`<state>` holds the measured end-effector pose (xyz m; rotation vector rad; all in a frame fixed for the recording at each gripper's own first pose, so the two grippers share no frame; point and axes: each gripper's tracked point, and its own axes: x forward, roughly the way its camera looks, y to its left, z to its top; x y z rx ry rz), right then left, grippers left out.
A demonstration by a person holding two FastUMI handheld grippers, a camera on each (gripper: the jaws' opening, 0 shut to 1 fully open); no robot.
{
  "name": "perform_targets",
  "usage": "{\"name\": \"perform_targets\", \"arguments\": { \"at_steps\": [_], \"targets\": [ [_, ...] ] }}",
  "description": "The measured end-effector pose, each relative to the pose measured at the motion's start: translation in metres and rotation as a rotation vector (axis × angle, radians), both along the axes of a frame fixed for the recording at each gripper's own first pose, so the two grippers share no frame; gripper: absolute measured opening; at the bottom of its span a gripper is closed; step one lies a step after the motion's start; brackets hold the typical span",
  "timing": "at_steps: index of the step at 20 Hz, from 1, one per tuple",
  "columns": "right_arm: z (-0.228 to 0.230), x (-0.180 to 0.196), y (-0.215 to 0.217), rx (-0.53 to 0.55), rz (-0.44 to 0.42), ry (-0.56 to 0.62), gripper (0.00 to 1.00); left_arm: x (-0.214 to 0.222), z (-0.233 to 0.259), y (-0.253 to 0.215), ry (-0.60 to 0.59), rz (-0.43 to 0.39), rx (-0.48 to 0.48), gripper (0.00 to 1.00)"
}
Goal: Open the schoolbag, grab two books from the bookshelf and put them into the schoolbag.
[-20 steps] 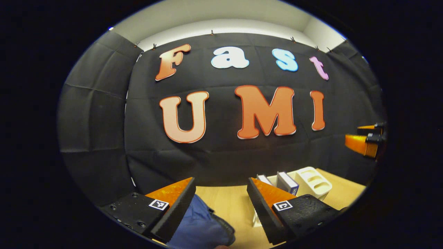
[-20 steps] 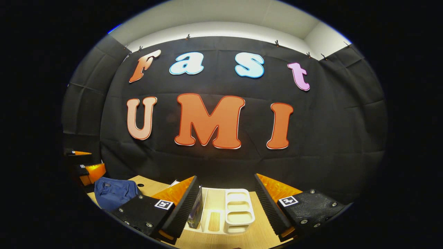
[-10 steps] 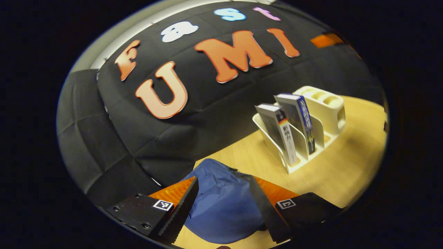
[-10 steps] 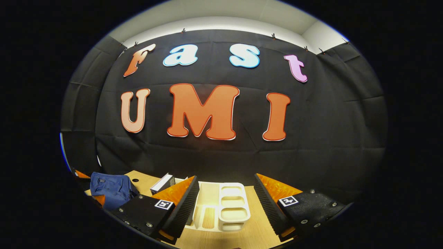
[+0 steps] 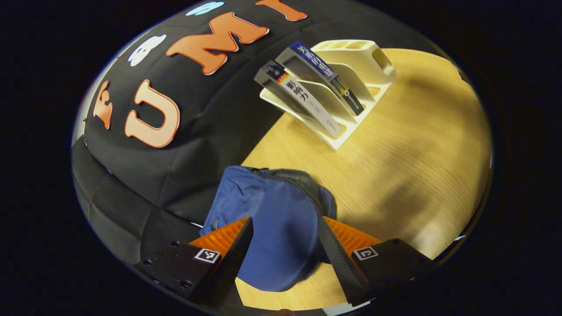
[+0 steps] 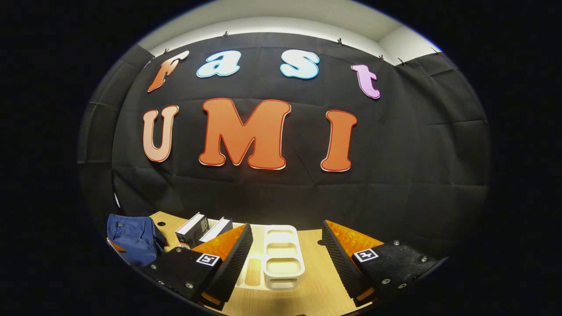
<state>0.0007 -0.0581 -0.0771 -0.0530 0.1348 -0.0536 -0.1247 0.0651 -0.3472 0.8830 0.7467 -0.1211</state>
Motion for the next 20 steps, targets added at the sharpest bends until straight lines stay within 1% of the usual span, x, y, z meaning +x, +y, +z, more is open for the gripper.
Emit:
{"name": "perform_targets", "arguments": {
  "at_steps": [2,3,7,8,9,10,11,12,13,14,15,16,19,20],
  "targets": [
    [-0.001,-0.001,-0.002,0.006,-0.002,0.002,0.94,-0.005,-0.015,0.007,0.032,0.009,0.019,0.94],
    [-0.002,0.0,-0.002,0.007,-0.003,0.001,0.94,-0.005,-0.018,0.014,0.03,0.02,0.037,0.94],
    [-0.001,-0.001,0.002,0.011,0.005,-0.003,0.94,-0.015,-0.036,0.033,0.063,0.092,0.063,0.91],
    [0.0,-0.002,0.002,0.011,0.008,-0.004,0.94,-0.016,-0.035,0.036,0.052,0.107,0.075,0.89],
    [0.0,-0.002,0.002,0.009,0.009,-0.006,0.94,-0.014,-0.035,0.039,0.042,0.115,0.076,0.76],
    [-0.001,-0.002,0.002,0.007,0.008,-0.007,0.94,-0.012,-0.034,0.039,0.041,0.124,0.074,0.71],
    [-0.001,-0.003,0.003,0.008,0.01,-0.004,0.94,-0.013,-0.032,0.037,0.039,0.126,0.066,0.6],
    [-0.002,-0.003,0.004,0.01,0.014,-0.002,0.94,-0.011,-0.03,0.034,0.041,0.128,0.058,0.62],
    [-0.002,-0.003,0.003,0.011,0.015,-0.001,0.94,-0.01,-0.027,0.032,0.035,0.127,0.048,0.48],
    [-0.003,-0.003,0.004,0.013,0.02,0.001,0.94,-0.007,-0.02,0.03,0.023,0.129,0.045,0.3],
    [-0.005,-0.004,0.006,0.015,0.027,0.007,0.94,-0.005,-0.017,0.031,0.027,0.138,0.036,0.16],
    [-0.006,-0.005,0.011,0.029,0.049,0.01,0.94,-0.003,-0.014,0.03,0.03,0.15,0.022,0.11],
    [-0.002,-0.007,0.04,0.107,0.155,0.023,0.94,0.004,-0.001,0.033,0.046,0.208,-0.062,0.05],
    [-0.001,-0.008,0.048,0.126,0.183,0.027,0.95,0.008,0.006,0.032,0.046,0.224,-0.092,0.05]
  ]
}}
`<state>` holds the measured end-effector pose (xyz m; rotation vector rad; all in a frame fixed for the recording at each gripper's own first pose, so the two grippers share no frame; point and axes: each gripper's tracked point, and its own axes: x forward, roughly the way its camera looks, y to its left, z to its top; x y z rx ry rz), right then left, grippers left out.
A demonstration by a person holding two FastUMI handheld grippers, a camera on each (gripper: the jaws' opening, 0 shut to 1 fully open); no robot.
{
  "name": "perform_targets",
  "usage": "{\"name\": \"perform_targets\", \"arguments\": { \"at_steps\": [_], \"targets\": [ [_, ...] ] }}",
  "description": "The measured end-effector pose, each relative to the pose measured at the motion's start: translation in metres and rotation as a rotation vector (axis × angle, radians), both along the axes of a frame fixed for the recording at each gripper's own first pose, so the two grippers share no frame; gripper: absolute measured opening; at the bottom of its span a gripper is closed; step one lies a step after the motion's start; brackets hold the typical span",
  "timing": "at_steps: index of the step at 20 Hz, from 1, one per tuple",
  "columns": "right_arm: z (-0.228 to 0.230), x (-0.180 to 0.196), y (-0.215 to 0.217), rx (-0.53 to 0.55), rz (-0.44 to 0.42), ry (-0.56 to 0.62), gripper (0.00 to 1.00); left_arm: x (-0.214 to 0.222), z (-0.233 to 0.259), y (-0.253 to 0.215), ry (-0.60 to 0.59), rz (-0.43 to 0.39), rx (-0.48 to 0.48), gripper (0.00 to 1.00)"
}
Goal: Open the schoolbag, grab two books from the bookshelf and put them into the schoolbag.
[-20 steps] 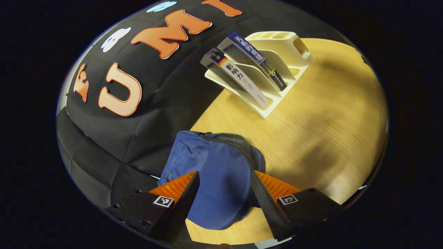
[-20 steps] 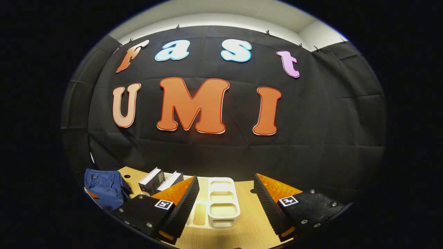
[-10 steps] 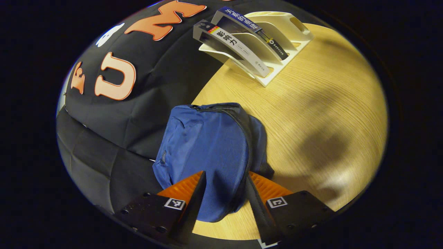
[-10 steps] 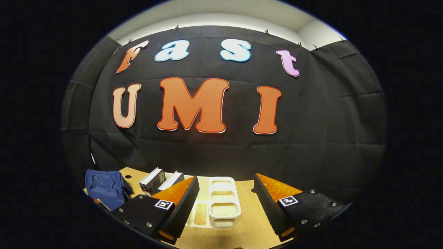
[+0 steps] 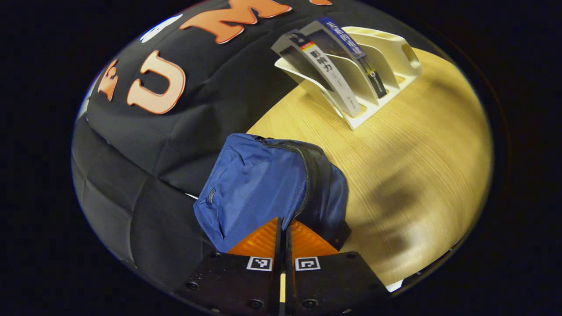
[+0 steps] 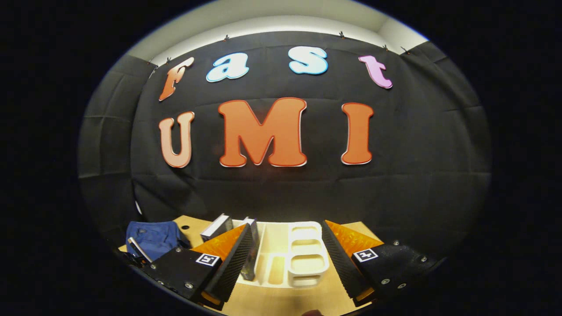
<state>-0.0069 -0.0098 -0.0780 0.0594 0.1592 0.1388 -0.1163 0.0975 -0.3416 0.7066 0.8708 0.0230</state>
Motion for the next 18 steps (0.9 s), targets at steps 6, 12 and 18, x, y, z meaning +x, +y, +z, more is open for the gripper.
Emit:
{"name": "perform_targets", "arguments": {
  "at_steps": [6,12,18],
  "targets": [
    [0.001,0.012,0.039,0.003,0.121,0.048,0.94,0.024,0.06,0.016,-0.041,0.051,-0.111,0.03],
    [-0.002,0.032,0.085,-0.045,0.243,0.105,0.94,0.05,0.119,0.03,-0.069,0.07,-0.201,0.03],
    [-0.033,0.063,0.155,-0.081,0.261,0.294,0.94,0.085,0.157,0.046,-0.034,0.028,-0.342,0.03]
  ]
}}
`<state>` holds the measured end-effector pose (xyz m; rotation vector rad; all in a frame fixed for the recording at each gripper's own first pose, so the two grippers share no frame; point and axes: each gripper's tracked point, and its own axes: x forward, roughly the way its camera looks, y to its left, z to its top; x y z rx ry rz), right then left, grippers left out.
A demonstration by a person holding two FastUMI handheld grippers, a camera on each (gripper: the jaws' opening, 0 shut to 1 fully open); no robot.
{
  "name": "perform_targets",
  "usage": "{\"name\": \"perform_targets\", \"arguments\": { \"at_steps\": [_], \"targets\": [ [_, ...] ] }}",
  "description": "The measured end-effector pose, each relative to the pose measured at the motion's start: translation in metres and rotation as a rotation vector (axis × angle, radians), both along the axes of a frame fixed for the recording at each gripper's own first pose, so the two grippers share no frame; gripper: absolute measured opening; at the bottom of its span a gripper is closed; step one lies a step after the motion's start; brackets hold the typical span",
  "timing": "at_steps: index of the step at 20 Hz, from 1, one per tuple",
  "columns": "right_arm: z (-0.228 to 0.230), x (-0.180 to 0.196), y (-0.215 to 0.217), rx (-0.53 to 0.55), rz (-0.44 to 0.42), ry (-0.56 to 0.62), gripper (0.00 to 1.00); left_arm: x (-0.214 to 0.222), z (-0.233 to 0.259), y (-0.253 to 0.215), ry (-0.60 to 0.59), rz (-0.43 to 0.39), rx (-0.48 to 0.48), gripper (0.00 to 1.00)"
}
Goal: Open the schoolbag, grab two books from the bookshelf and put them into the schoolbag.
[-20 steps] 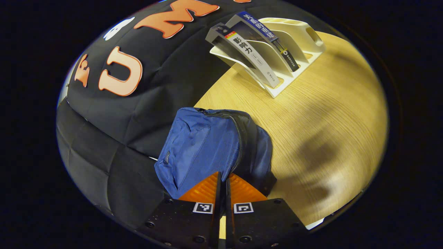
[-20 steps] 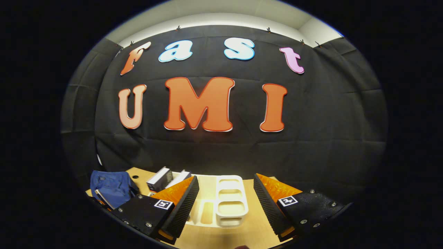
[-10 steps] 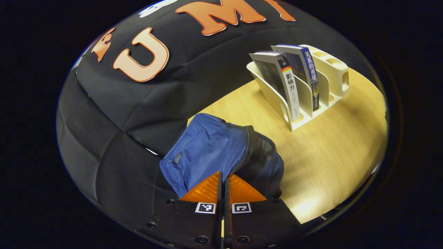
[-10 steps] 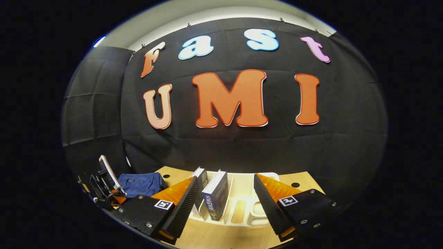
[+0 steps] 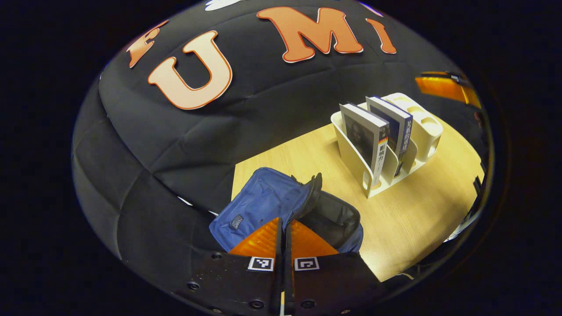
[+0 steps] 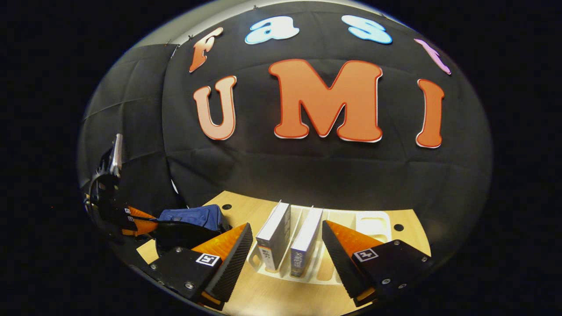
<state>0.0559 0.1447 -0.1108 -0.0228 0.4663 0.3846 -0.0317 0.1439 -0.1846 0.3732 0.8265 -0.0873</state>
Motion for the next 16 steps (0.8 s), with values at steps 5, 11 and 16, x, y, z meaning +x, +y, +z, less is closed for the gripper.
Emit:
{"name": "perform_targets", "arguments": {
  "at_steps": [5,11,16],
  "targets": [
    [-0.049,0.031,0.055,-0.148,0.031,0.157,0.95,0.02,0.012,0.019,0.047,0.006,-0.141,0.02],
    [-0.096,0.067,0.078,-0.212,-0.038,0.406,0.95,0.038,0.015,0.028,0.052,-0.054,-0.166,0.02],
    [-0.121,0.096,0.076,-0.275,-0.087,0.54,0.94,0.044,0.01,0.035,0.047,-0.061,-0.209,0.02]
  ]
}}
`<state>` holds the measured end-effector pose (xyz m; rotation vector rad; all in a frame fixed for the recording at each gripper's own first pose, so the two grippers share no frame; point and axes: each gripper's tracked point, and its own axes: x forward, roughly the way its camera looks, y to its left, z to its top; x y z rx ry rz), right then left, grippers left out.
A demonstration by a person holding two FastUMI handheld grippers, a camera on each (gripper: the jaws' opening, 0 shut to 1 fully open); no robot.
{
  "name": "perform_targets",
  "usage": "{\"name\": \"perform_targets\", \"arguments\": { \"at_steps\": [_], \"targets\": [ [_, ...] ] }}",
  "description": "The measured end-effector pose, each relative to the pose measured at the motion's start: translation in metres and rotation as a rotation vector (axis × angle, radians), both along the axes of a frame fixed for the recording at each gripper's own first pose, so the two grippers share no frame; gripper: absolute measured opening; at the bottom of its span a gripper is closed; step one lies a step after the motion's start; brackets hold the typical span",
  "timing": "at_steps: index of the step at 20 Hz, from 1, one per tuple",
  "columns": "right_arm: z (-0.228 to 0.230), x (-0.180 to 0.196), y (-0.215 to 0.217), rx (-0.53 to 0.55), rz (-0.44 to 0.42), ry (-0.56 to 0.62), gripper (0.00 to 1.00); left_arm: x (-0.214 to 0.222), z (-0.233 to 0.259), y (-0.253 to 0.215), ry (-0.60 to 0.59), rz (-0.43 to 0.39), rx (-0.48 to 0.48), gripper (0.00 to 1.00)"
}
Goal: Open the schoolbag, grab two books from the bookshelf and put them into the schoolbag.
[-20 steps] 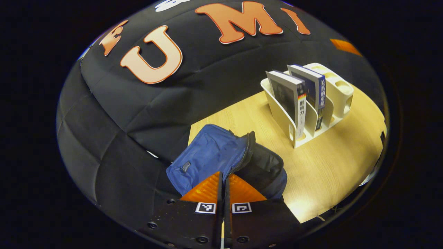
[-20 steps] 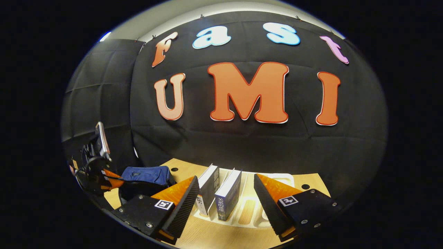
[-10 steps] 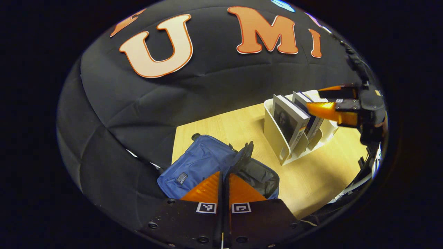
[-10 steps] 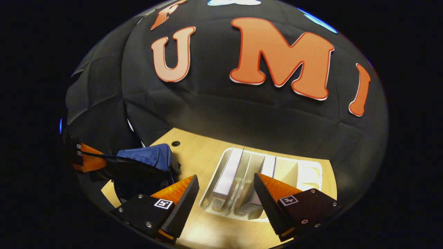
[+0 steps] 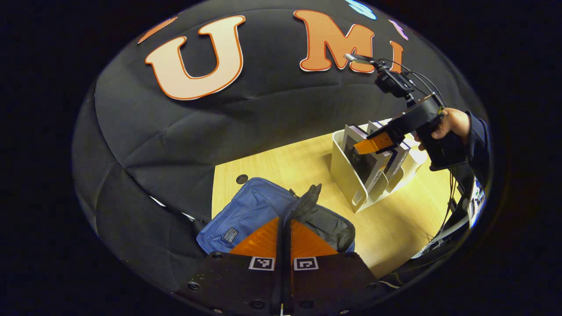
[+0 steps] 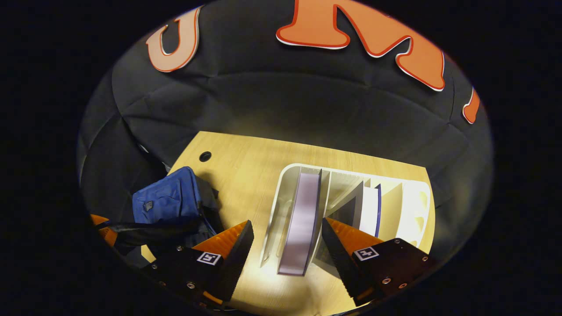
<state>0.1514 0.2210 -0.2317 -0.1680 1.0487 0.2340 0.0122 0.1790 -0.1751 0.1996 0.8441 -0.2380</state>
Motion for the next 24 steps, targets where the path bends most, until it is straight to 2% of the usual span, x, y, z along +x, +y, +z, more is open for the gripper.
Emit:
{"name": "perform_targets", "arguments": {
  "at_steps": [1,3,4,8,9,10,11,12,13,14,16,19,22,23,24],
  "targets": [
    [-0.006,0.003,0.0,-0.021,0.003,0.029,0.92,0.001,-0.001,0.001,-0.003,-0.003,-0.006,0.02],
    [-0.021,0.003,0.004,-0.039,-0.006,0.099,0.82,0.001,-0.002,0.001,-0.006,-0.008,-0.021,0.02],
    [-0.027,0.003,0.007,-0.05,-0.001,0.126,0.73,0.001,-0.002,0.0,-0.005,-0.005,-0.031,0.02],
    [-0.054,0.001,0.0,-0.149,0.042,0.217,0.56,0.0,-0.008,-0.001,0.009,0.006,-0.062,0.02],
    [-0.062,-0.002,-0.002,-0.165,0.038,0.24,0.62,0.0,-0.006,-0.002,0.008,0.004,-0.063,0.02],
    [-0.065,-0.004,-0.001,-0.163,0.028,0.255,0.5,0.0,-0.006,-0.001,0.005,0.006,-0.066,0.02],
    [-0.067,-0.004,0.0,-0.162,0.02,0.268,0.49,-0.001,-0.006,-0.002,0.005,0.005,-0.069,0.01],
    [-0.069,-0.003,-0.001,-0.165,0.01,0.282,0.39,-0.002,-0.007,-0.002,0.008,0.009,-0.074,0.01],
    [-0.072,-0.005,0.002,-0.154,0.011,0.298,0.38,-0.003,-0.007,-0.003,0.012,0.011,-0.078,0.02],
    [-0.076,-0.008,-0.001,-0.159,0.02,0.33,0.45,-0.003,-0.007,-0.003,0.015,0.018,-0.084,0.02],
    [-0.076,-0.009,-0.005,-0.151,-0.007,0.348,0.45,-0.004,-0.012,-0.004,0.02,0.023,-0.096,0.02],
    [-0.068,-0.009,-0.009,-0.113,-0.038,0.356,0.43,-0.005,-0.015,-0.005,0.033,0.027,-0.107,0.02],
    [-0.048,-0.008,-0.015,-0.088,-0.03,0.328,0.4,-0.007,-0.018,-0.005,0.04,0.027,-0.109,0.02],
    [-0.04,-0.011,-0.016,-0.07,-0.026,0.323,0.4,-0.007,-0.019,-0.005,0.043,0.027,-0.108,0.06],
    [-0.032,-0.013,-0.02,-0.058,-0.021,0.317,0.4,-0.006,-0.02,-0.006,0.045,0.023,-0.106,0.01]
  ]
}}
